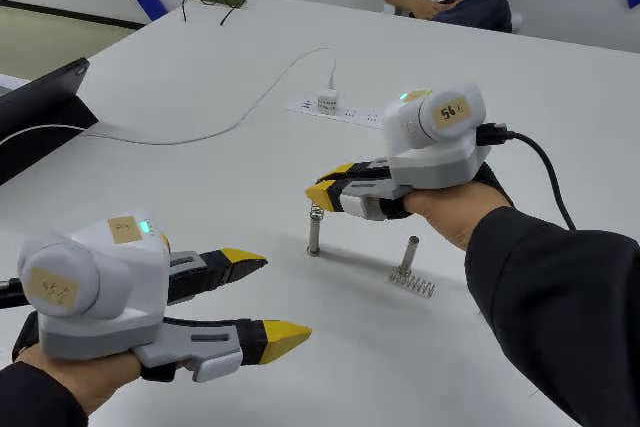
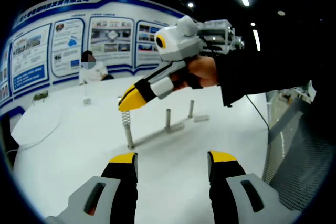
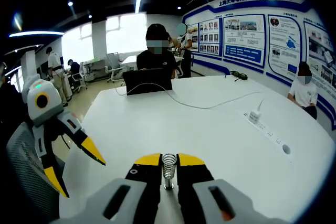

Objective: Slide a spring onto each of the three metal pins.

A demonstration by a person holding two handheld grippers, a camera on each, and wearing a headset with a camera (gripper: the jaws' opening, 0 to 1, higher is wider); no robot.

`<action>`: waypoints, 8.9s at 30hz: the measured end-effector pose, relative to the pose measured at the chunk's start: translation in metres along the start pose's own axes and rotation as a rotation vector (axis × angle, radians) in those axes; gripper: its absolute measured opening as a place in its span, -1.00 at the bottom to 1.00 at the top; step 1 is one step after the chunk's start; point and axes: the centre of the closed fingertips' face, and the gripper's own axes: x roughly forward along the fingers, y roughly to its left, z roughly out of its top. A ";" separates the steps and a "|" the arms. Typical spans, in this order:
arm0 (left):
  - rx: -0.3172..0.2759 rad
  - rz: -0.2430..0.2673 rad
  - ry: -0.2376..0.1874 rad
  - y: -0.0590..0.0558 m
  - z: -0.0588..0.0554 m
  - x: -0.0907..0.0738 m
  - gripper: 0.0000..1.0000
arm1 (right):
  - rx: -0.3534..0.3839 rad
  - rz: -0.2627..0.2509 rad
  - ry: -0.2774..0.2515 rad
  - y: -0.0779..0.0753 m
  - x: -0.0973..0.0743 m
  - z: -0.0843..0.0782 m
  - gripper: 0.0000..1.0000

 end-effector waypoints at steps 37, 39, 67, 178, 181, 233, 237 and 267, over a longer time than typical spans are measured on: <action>-0.009 0.000 0.023 0.001 -0.006 0.001 0.08 | -0.019 -0.033 0.135 -0.003 0.028 -0.051 -0.74; -0.009 -0.001 0.024 0.001 -0.006 0.001 0.07 | -0.025 -0.035 0.134 -0.003 0.027 -0.051 -0.72; 0.006 -0.011 0.037 -0.002 -0.006 0.002 0.07 | -0.036 -0.076 0.055 -0.003 -0.021 -0.029 -0.66; 0.278 -0.273 0.132 -0.047 0.023 0.056 -0.16 | -0.134 0.111 0.176 0.065 -0.127 -0.093 -0.77; 0.297 -0.294 0.133 -0.053 0.023 0.056 -0.22 | -0.161 0.130 0.174 0.070 -0.127 -0.090 -0.77; 0.349 -0.396 0.135 -0.085 0.020 0.055 -0.79 | -0.261 0.250 0.050 0.111 -0.129 -0.032 -0.77; 0.334 -0.388 0.121 -0.083 0.021 0.055 -0.79 | -0.262 0.239 0.042 0.110 -0.128 -0.030 -0.76; 0.286 -0.360 0.066 -0.076 0.032 0.056 -0.78 | -0.188 0.183 0.005 0.099 -0.128 -0.028 -0.77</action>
